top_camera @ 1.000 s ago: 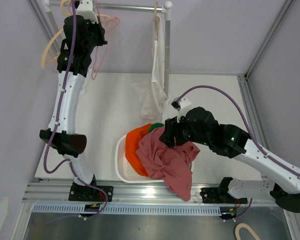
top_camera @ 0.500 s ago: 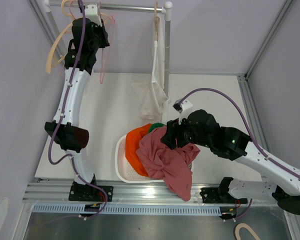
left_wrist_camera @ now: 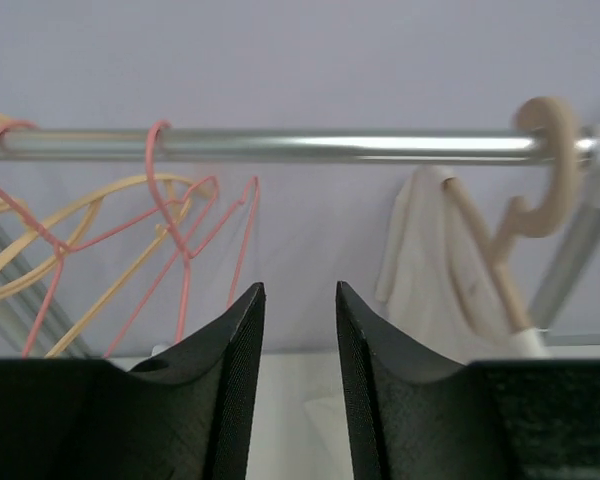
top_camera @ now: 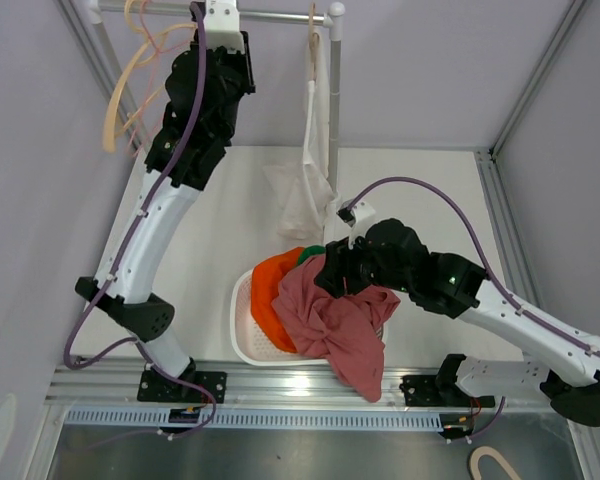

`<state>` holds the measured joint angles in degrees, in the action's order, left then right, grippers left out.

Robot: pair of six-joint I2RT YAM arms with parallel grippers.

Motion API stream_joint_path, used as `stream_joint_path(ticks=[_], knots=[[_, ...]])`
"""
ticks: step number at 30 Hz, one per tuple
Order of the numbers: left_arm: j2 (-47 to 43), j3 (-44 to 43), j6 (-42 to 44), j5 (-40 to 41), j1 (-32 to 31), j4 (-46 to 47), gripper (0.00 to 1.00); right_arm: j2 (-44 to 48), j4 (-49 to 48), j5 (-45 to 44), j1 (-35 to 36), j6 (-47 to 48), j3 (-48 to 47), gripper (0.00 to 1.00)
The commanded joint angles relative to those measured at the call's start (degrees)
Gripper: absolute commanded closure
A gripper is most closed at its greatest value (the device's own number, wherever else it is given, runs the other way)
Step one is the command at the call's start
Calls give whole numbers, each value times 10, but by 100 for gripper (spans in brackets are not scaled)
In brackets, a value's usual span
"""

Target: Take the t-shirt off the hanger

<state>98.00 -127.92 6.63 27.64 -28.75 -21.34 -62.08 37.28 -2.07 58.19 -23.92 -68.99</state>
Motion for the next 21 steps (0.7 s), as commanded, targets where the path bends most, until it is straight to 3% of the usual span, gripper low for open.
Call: stream_joint_path(ticks=[1, 8, 15, 21], knots=[[-15, -1, 22, 67, -37, 46, 61, -3, -26, 7, -4, -4, 3, 42], [52, -64, -40, -14, -46, -3, 60, 35, -33, -15, -5, -17, 12, 41], [92, -64, -46, -114, -46, 46, 54, 89, -37, -47, -6, -23, 28, 36], [114, -64, -56, -154, -46, 89, 58, 101, -28, -54, -6, -26, 35, 36]])
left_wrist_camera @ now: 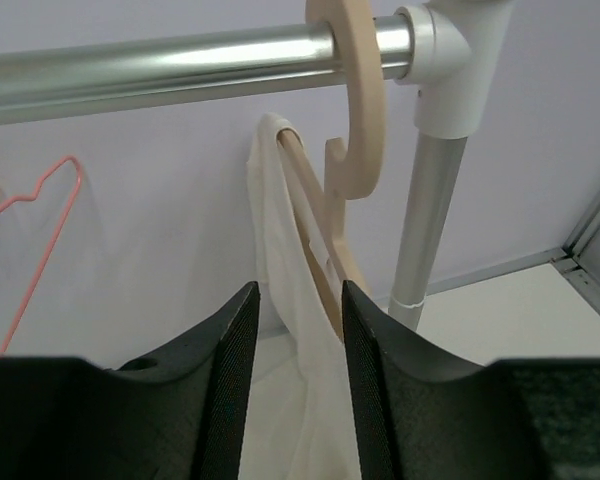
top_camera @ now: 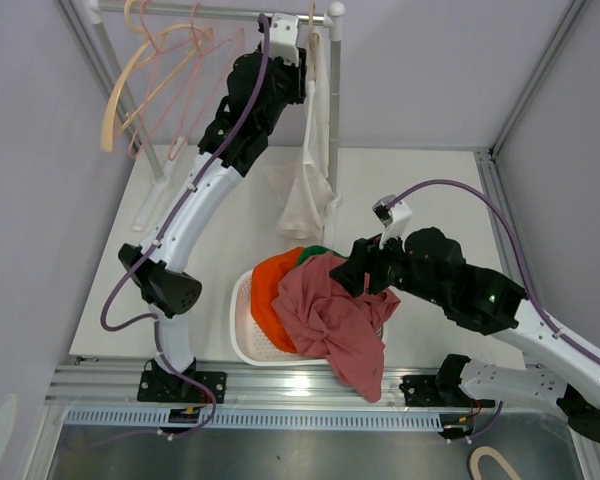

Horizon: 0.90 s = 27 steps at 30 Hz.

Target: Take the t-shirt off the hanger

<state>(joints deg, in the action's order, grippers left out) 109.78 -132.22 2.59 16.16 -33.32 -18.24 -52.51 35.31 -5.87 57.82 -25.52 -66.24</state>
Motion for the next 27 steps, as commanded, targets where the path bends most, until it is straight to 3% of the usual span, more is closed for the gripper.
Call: stream_joint_path(ticks=[1, 13, 22, 27], knots=[[1, -17, -16, -49, -2, 65, 58, 7, -7, -17, -3, -11, 8, 36], [29, -23, -43, -82, -3, 116, 58, 12, -6, -22, -4, -9, 20, 36], [60, -23, -11, -25, -11, 208, 59, 21, -5, -25, -7, -12, 23, 35], [76, -22, 16, 12, -19, 278, 71, 29, -2, -28, -9, -17, 29, 35]])
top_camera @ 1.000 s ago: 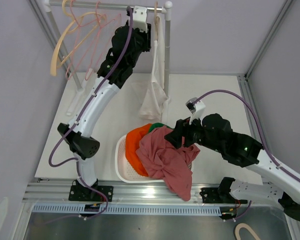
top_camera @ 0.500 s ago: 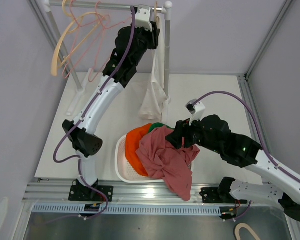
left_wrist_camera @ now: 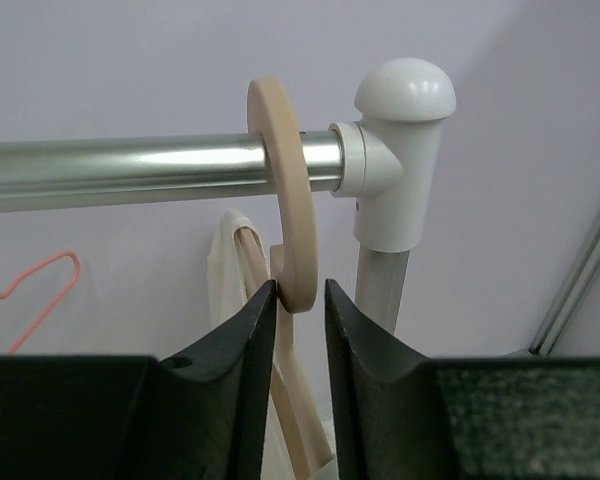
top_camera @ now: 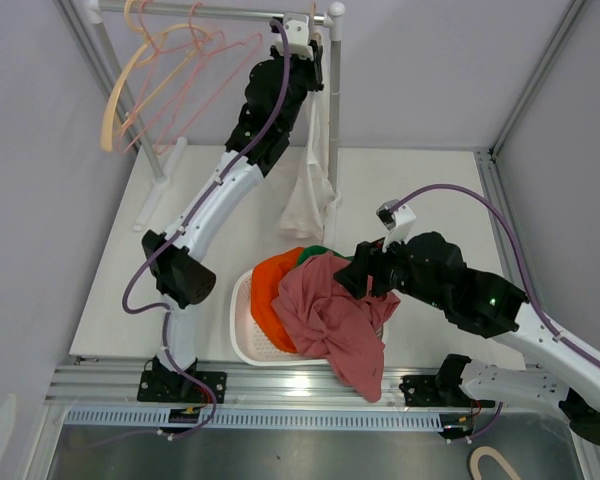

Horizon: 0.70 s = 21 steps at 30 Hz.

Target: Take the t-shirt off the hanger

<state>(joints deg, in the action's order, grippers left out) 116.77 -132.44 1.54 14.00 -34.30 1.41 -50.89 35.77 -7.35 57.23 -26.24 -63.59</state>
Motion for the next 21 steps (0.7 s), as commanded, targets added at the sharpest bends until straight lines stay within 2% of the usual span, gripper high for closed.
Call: stream_joint_path(ticks=[1, 4, 5, 7, 18, 21], knots=[[7, -21, 30, 41, -10, 89, 71, 13, -6, -14, -2, -11, 4, 35], [7, -22, 37, 54, -10, 106, 83, 18, -6, -15, -3, -14, 8, 35], [8, -24, 41, 58, -10, 109, 91, 18, -6, -15, -4, -14, 8, 34], [8, -26, 47, 61, -11, 114, 97, 18, -7, -14, -4, -14, 9, 34], [-37, -30, 116, 77, -11, 132, 99, 5, -24, 2, -4, -15, 15, 34], [-40, -32, 131, 67, -11, 142, 89, 4, -27, 5, -5, -14, 14, 34]])
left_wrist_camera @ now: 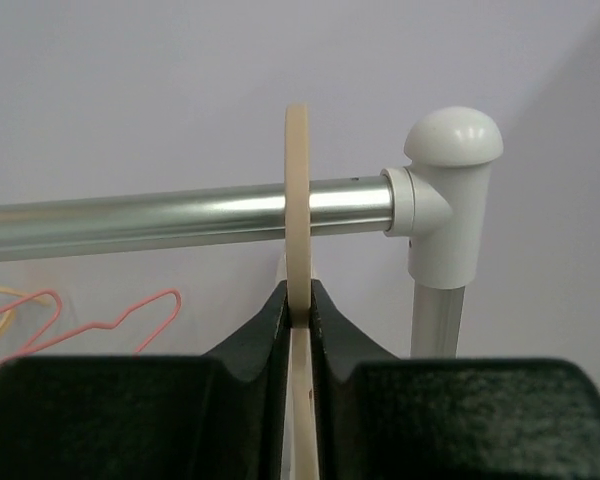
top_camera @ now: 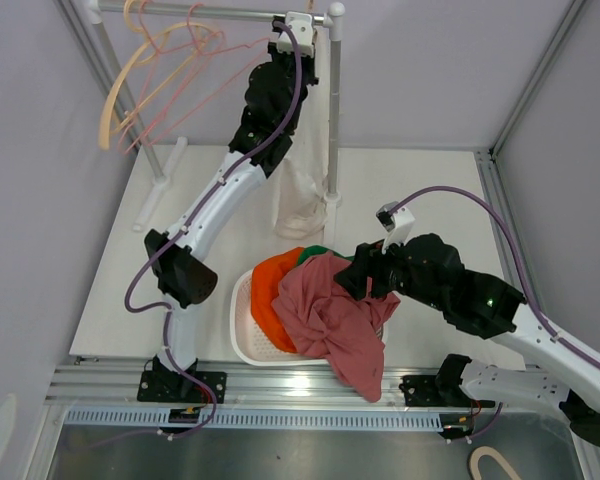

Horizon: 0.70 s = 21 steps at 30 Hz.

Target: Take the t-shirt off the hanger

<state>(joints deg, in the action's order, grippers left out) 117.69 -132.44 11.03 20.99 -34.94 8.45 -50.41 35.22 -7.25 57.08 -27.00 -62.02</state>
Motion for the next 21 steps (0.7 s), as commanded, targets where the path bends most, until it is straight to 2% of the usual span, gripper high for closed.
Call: stream_joint_path(ticks=[1, 5, 8, 12, 14, 21], knots=[[-47, -33, 40, -7, -5, 73, 84, -1, -23, 4, -3, -6, -2, 35], [-45, -33, 39, -9, -5, 71, 83, -6, -27, 9, -3, -9, 1, 34], [-43, -32, 38, -14, -5, 73, 78, -5, -27, 12, -3, -10, 1, 34], [-36, -43, 30, -19, -5, 68, 89, -2, -24, 7, -3, -10, 1, 34], [-29, -62, 28, -24, -4, 53, 98, -2, -23, 7, -3, -10, 1, 34], [-26, -70, 23, -25, -4, 34, 99, 2, -24, 5, -5, -13, 7, 34]])
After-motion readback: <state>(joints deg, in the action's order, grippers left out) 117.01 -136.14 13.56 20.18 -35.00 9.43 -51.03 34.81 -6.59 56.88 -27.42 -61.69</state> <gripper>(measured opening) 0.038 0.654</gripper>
